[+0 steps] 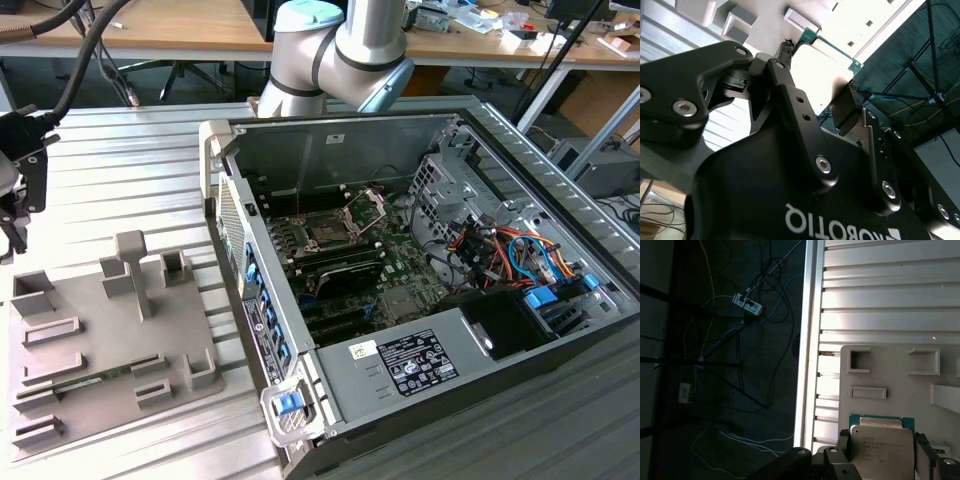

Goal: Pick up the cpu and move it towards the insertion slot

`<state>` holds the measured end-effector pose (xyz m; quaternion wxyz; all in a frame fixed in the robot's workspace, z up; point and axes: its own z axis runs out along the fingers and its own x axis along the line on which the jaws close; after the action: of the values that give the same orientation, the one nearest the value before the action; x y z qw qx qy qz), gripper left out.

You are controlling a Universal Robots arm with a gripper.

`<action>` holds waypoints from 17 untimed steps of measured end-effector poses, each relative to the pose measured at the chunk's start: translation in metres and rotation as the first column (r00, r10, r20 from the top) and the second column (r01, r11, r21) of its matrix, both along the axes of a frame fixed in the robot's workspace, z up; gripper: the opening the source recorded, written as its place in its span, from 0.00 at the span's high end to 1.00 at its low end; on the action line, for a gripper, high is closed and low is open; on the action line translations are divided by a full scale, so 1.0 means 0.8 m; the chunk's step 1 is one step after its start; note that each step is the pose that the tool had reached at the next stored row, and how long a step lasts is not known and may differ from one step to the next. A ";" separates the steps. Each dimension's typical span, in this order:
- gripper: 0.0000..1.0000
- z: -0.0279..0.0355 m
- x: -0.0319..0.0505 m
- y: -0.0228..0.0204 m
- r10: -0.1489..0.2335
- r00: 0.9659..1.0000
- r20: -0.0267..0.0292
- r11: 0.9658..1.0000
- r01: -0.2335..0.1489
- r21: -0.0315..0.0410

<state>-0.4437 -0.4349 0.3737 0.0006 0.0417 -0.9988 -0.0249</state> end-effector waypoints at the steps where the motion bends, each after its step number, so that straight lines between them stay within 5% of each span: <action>1: 0.45 0.0006 0.000 0.0000 0.000 1.000 0.000 1.000 0.000 0.000; 17: 0.45 0.0092 0.000 0.0000 0.000 1.000 0.000 1.000 0.000 0.003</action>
<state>-0.4437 -0.4349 0.3811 0.0005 0.0417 -0.9988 -0.0263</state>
